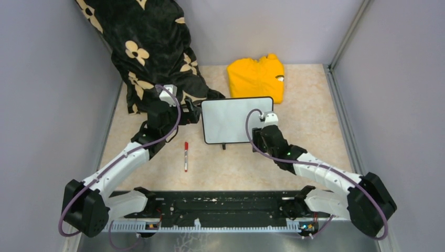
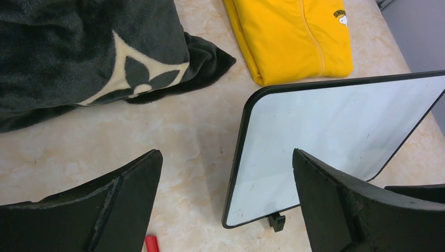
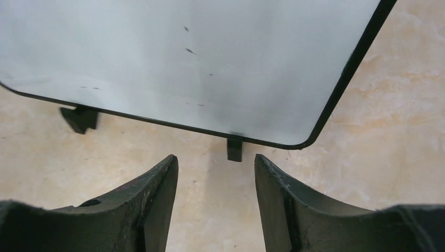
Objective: Write a sentence on the whiteboard
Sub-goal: Adjust the whiteboard at the center of the board.
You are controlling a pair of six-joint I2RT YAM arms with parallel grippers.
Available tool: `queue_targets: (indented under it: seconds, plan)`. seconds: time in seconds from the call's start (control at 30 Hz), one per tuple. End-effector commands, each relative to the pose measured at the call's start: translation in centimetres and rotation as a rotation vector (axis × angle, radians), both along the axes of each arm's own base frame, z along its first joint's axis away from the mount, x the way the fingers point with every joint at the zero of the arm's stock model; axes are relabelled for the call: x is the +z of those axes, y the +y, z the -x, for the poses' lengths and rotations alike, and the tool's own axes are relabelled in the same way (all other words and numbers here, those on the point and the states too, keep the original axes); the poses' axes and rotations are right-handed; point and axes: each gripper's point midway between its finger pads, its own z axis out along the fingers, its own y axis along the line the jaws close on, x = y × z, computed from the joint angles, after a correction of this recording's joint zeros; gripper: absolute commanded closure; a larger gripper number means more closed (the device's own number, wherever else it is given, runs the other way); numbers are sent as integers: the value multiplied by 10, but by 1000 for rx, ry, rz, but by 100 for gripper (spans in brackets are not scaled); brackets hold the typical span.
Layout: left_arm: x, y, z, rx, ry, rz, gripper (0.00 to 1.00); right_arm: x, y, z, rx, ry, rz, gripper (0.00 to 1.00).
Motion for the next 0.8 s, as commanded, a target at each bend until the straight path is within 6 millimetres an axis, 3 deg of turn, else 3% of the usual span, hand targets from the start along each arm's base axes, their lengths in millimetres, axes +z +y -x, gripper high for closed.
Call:
queue_targets:
  seconds: [0.0, 0.13, 0.23, 0.37, 0.53, 0.77]
  plan:
    - [-4, -6, 4, -37, -11, 9, 1, 47, 25, 5, 69, -67, -135, 46]
    - [-18, -9, 1, -27, 59, 35, 1, 55, 48, 12, 127, -58, -226, 54]
    - [-29, -2, -7, 13, 158, 72, 3, 49, 65, 15, 150, -31, -267, 59]
    - [-54, 14, -14, 80, 275, 106, 14, 37, 88, 17, 179, -9, -249, 62]
    - [-72, 28, -18, 154, 308, 90, 28, 31, 116, 18, 220, -13, -230, 63]
    - [-93, 33, -27, 193, 374, 38, 44, 23, 137, 5, 200, -15, -201, 62]
